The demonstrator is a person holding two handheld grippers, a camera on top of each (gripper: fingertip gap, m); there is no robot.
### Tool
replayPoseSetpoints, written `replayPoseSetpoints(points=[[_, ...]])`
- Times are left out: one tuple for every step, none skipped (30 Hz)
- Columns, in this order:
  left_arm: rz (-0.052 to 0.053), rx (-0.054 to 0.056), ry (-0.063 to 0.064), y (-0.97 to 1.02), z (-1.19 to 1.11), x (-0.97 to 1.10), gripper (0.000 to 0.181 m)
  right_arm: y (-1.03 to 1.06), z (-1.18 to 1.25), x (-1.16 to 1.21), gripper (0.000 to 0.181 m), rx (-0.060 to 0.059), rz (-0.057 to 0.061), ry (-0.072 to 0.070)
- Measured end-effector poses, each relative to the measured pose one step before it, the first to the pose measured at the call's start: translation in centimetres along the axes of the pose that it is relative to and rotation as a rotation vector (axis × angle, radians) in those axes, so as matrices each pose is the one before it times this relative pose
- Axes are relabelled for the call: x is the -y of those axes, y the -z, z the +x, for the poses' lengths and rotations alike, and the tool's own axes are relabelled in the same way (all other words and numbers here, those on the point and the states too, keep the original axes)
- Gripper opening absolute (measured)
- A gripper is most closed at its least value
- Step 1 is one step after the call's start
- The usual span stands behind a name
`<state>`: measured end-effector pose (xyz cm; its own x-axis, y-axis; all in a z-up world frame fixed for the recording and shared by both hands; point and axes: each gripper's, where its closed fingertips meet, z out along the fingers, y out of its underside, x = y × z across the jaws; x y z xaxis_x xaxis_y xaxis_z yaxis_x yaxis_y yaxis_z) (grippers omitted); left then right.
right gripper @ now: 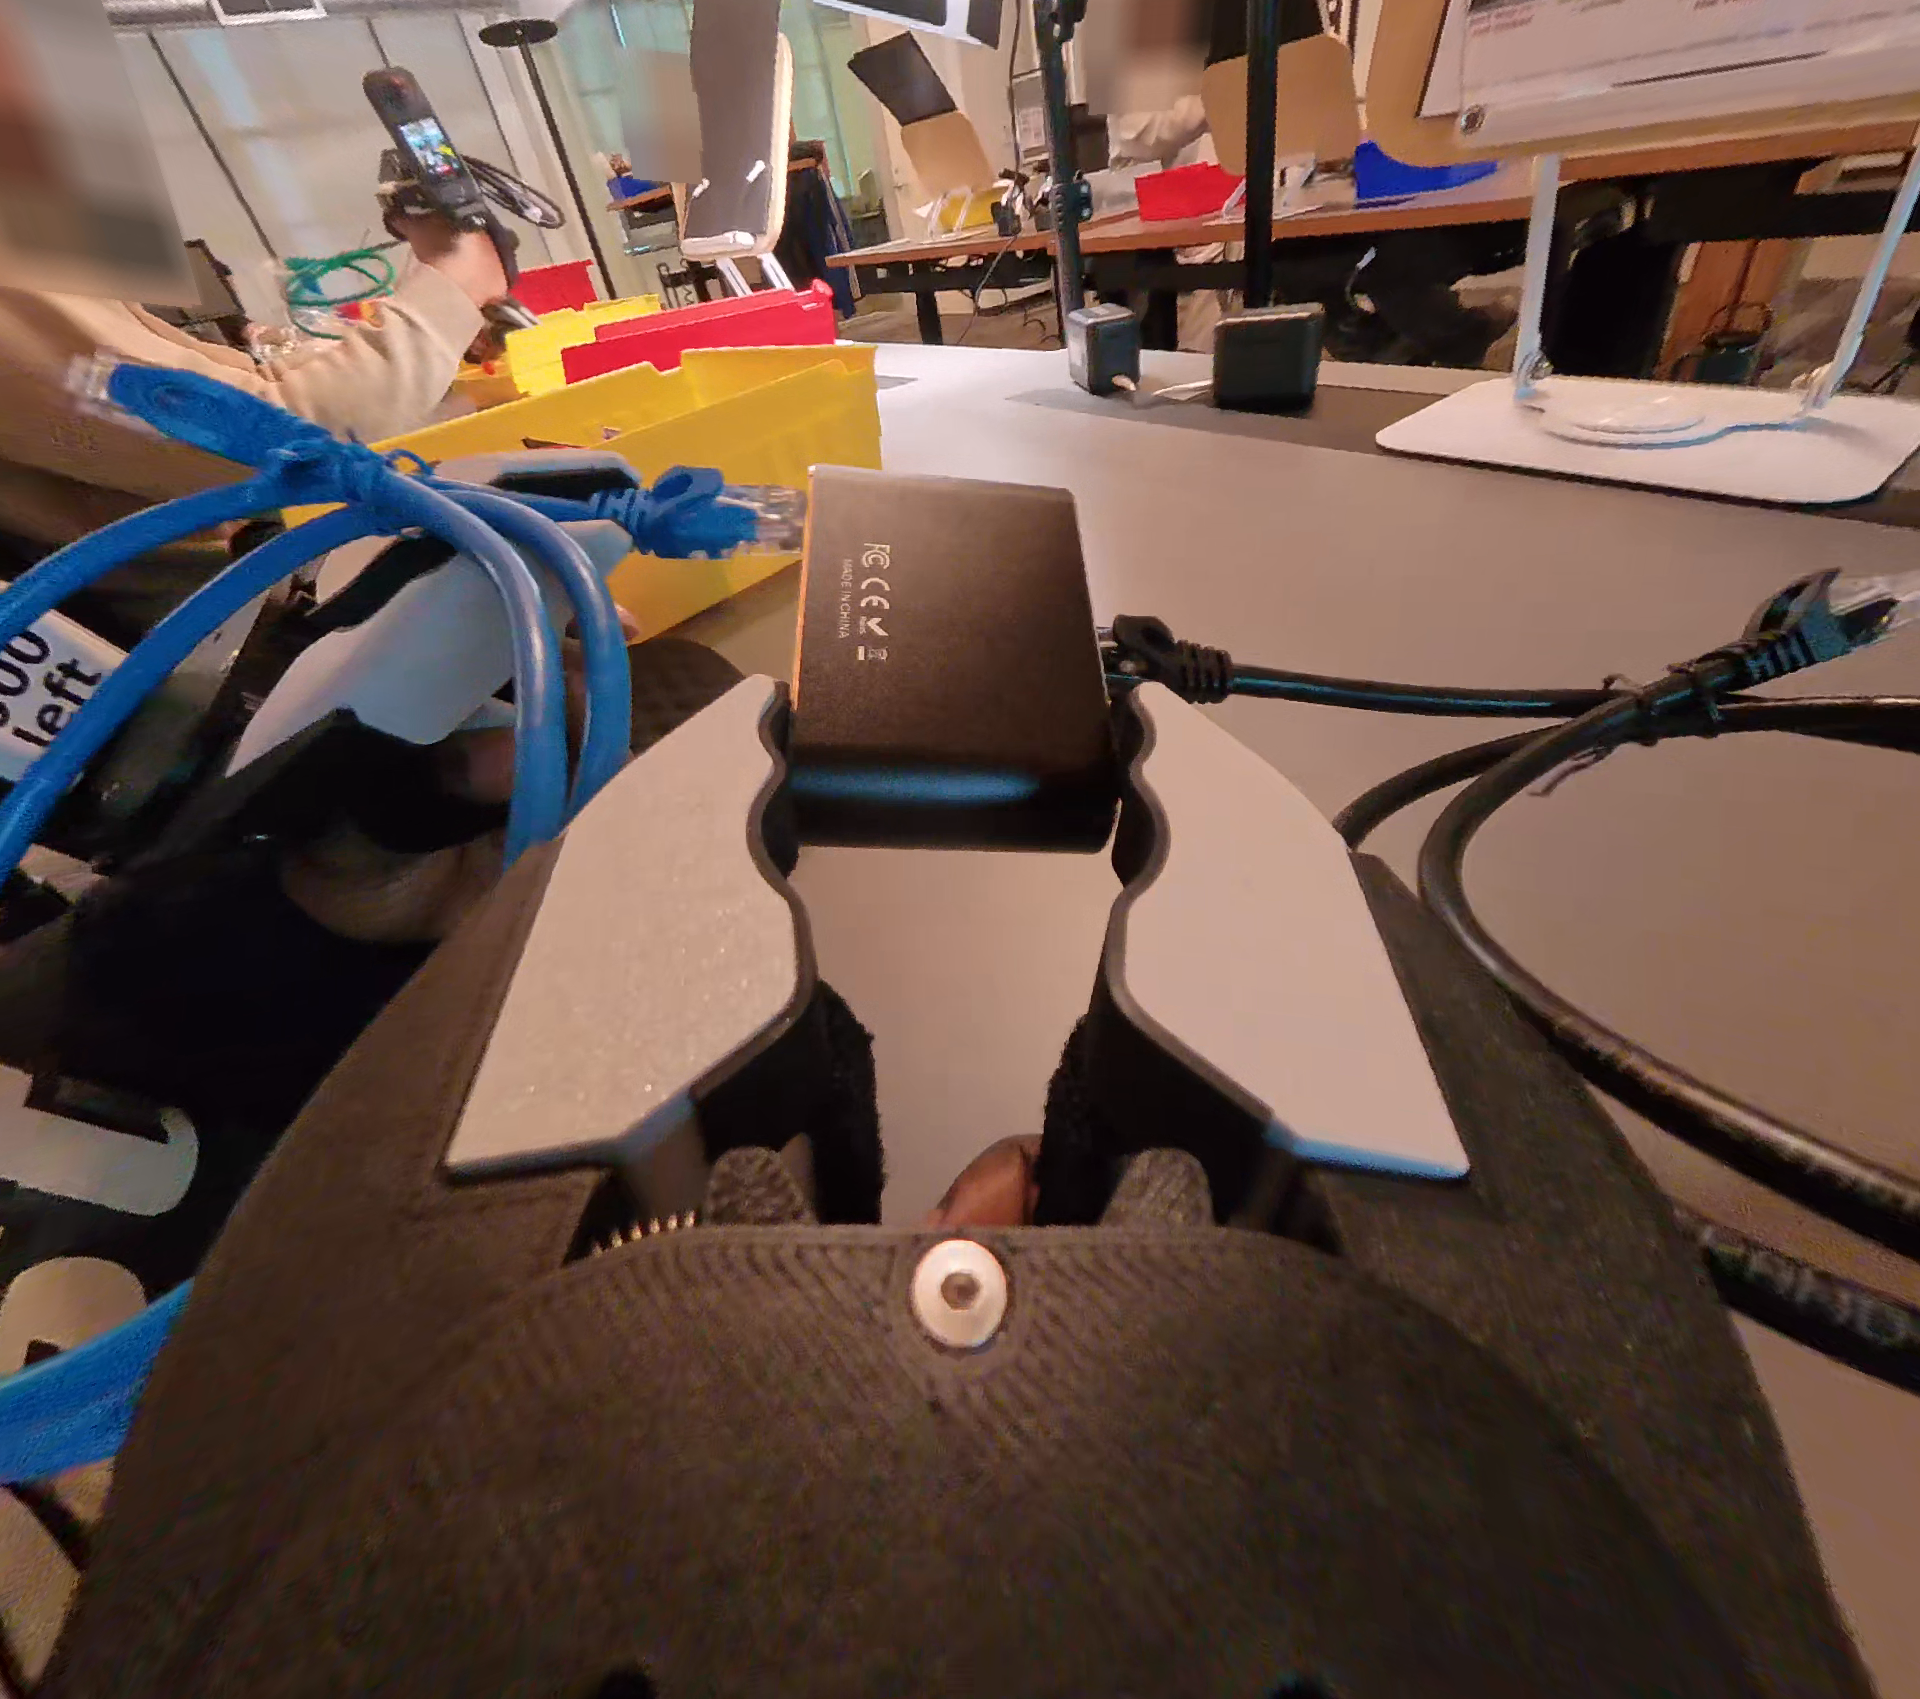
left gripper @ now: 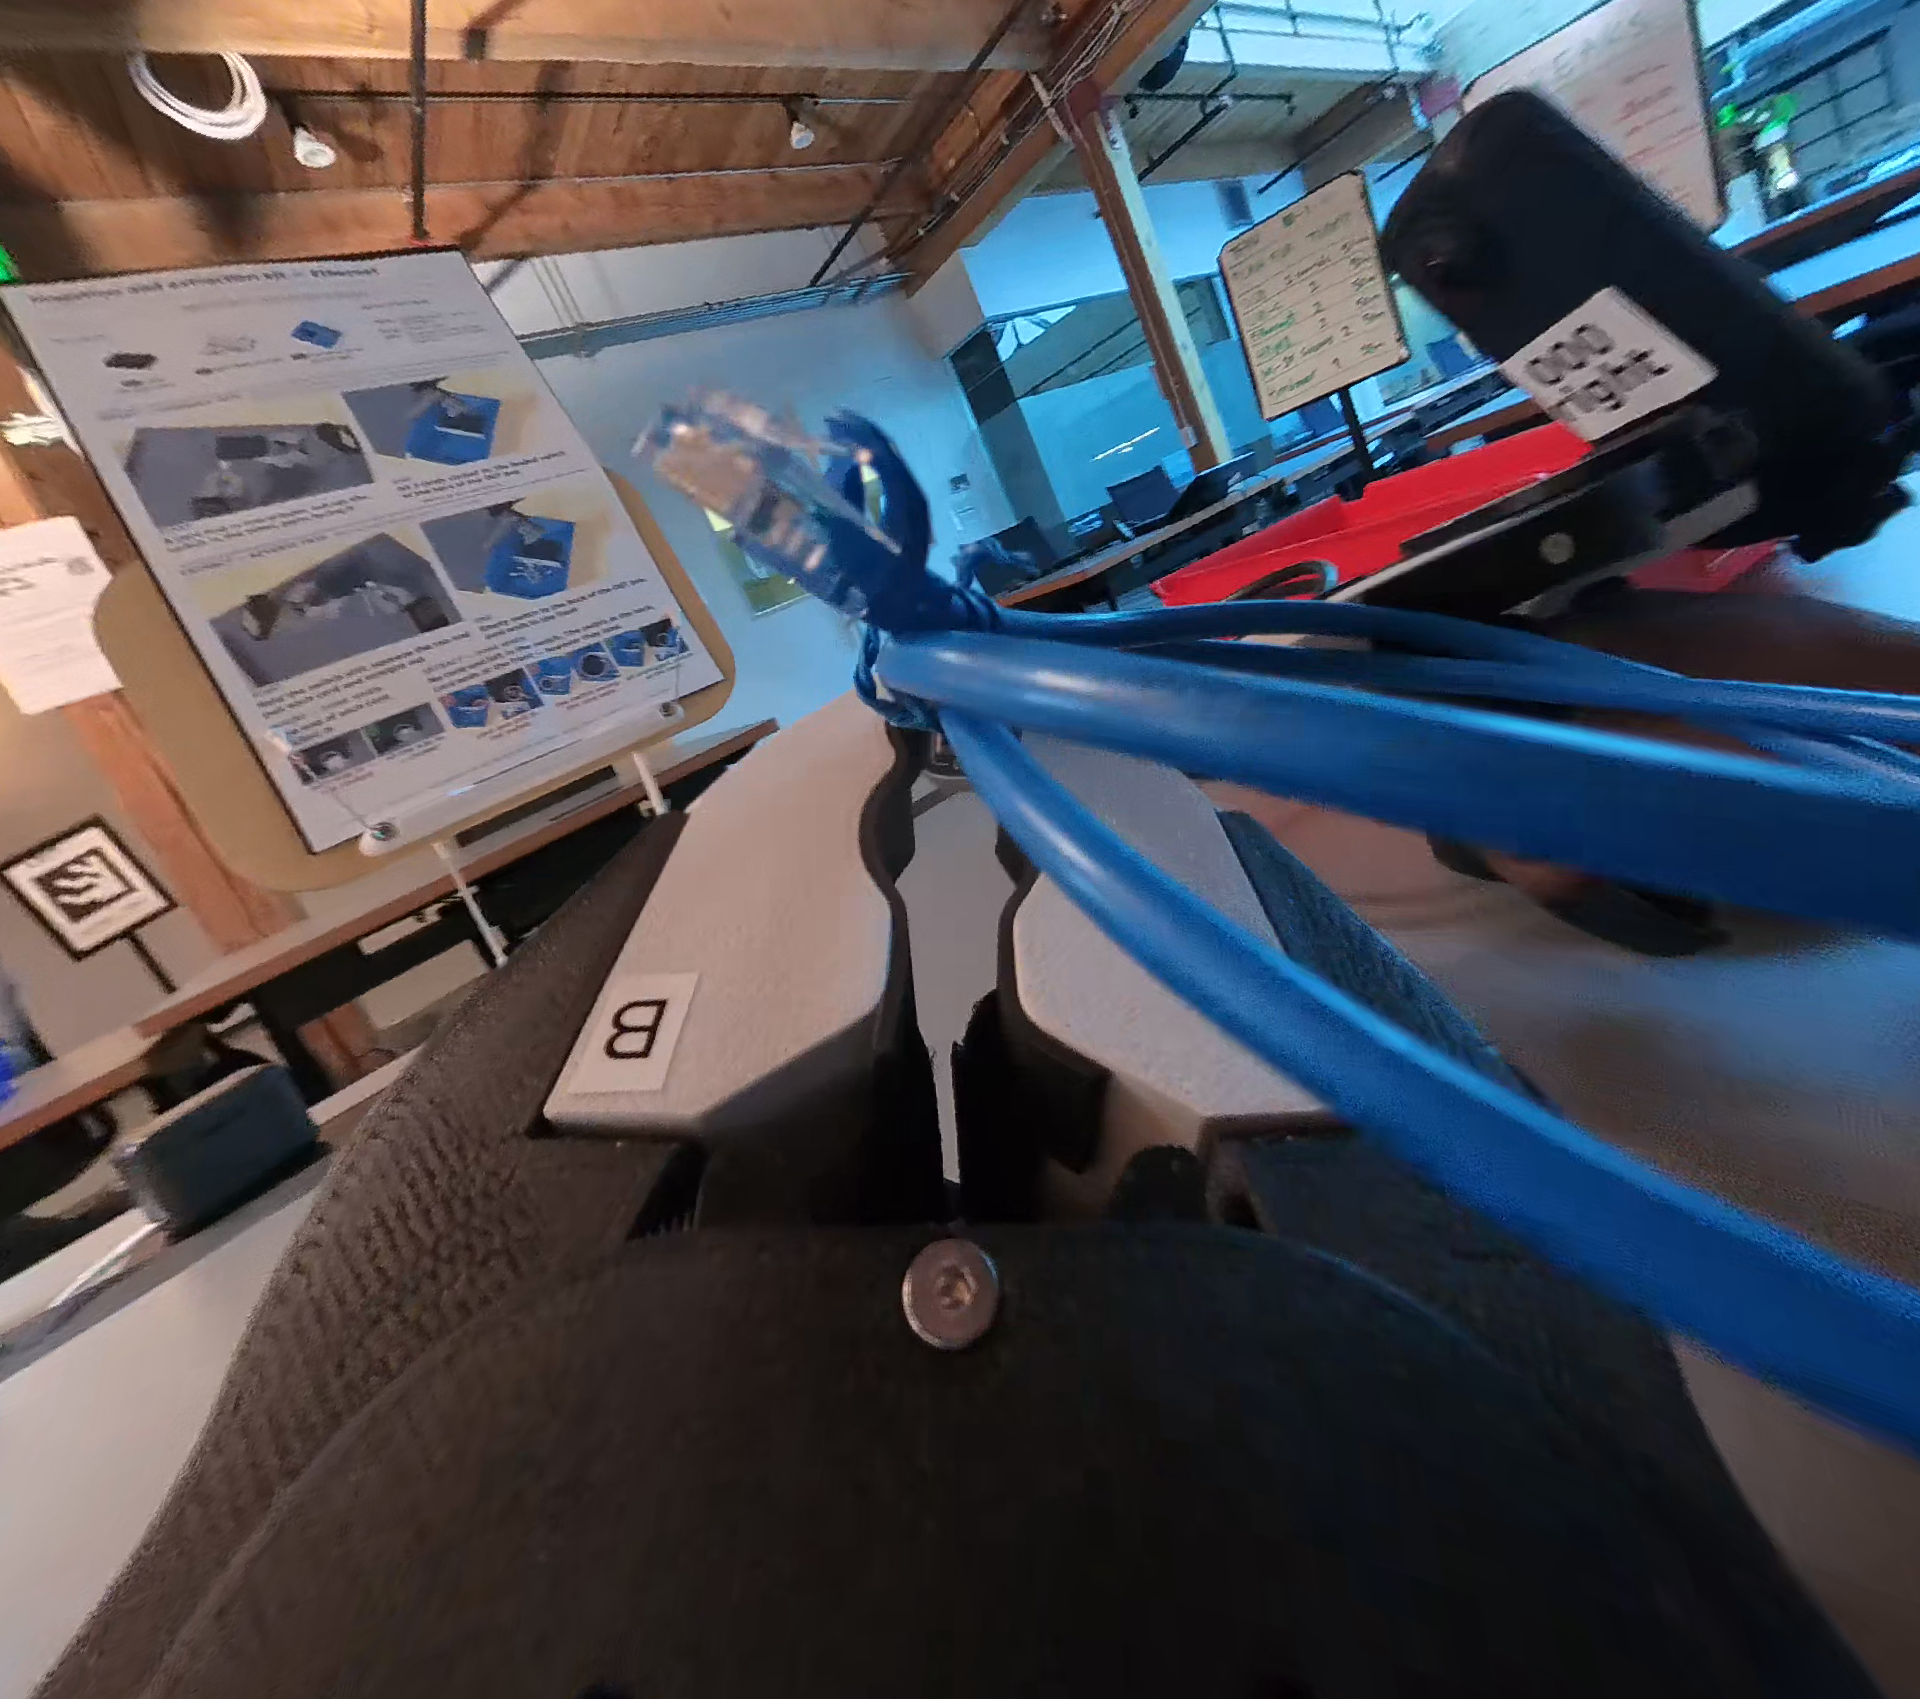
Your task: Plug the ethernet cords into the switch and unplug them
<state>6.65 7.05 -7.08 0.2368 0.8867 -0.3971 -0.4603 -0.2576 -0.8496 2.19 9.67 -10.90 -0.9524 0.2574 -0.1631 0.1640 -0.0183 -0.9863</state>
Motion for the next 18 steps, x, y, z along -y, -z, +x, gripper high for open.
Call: replayPoseSetpoints(points=[[-0.003,0.0025,-0.0062,0.008,0.057,-0.017,0.009,0.152,0.013,0.041,0.059,-0.01,0.0062,0.0151],[-0.0024,-0.0014,-0.0054,-0.001,0.103,-0.015,0.01,0.134,0.055,0.094,0.059,-0.0108,0.0075,0.019],[-0.0044,-0.0035,-0.004,-0.018,0.134,-0.068,0.01,0.106,0.069,0.178,0.059,-0.0106,0.0111,0.0189],[-0.0068,0.0065,-0.0013,-0.024,-0.014,-0.079,0.009,0.065,0.028,0.173,0.059,-0.0085,0.0103,0.0187],[0.0034,0.0039,0.003,0.02,0.002,0.076,0.009,0.002,-0.035,0.079,0.059,-0.0059,0.0045,0.0187],[0.0073,0.0014,0.0059,0.055,-0.001,0.103,0.009,-0.004,-0.119,0.109,0.059,-0.0026,0.0082,0.0161],[0.0082,0.001,0.0037,0.052,-0.053,0.108,0.009,0.003,-0.231,0.123,0.059,0.0052,0.0105,0.0151],[0.0002,0.0005,0.0033,-0.003,-0.036,-0.011,0.01,-0.013,-0.215,0.097,0.059,0.0021,0.0098,0.0169],[0.0036,-0.0021,0.0011,0.011,-0.005,0.043,0.01,-0.02,-0.082,0.006,0.059,-0.0027,0.0039,0.0186],[-0.0005,-0.0039,-0.0011,0.022,0.036,-0.038,0.01,0.031,0.019,-0.009,0.059,-0.0014,0.0015,0.0174],[-0.0042,-0.0067,-0.0043,0.008,0.099,-0.079,0.01,0.077,0.039,0.009,0.059,0.0043,0.0027,0.0135],[-0.0012,-0.0057,-0.0078,-0.012,0.147,-0.022,0.01,0.106,0.04,0.03,0.059,0.0093,0.0066,0.0059],[-0.0011,-0.0038,-0.0108,-0.028,0.156,0.002,0.01,0.097,0.007,-0.001,0.059,0.0107,0.0051,0.0034],[-0.0005,-0.0038,-0.0072,-0.004,0.16,0.012,0.01,0.108,-0.012,0.018,0.059,0.0082,0.007,0.0073],[0.0006,-0.0033,0.0026,0.005,0.115,0.028,0.01,0.083,-0.042,0.069,0.059,0.006,0.0099,0.0069],[0.0015,-0.0028,0.0101,-0.005,0.061,0.034,0.01,0.063,-0.049,0.093,0.059,0.0039,0.0087,0.0045],[0.0009,-0.0076,0.0156,0.003,0.057,0.036,0.01,0.074,-0.038,0.103,0.058,0.0051,0.0078,0.0064],[0.0024,-0.0121,0.0146,0.001,0.118,0.041,0.01,0.081,-0.085,0.084,0.058,0.0077,0.0039,0.0109]])
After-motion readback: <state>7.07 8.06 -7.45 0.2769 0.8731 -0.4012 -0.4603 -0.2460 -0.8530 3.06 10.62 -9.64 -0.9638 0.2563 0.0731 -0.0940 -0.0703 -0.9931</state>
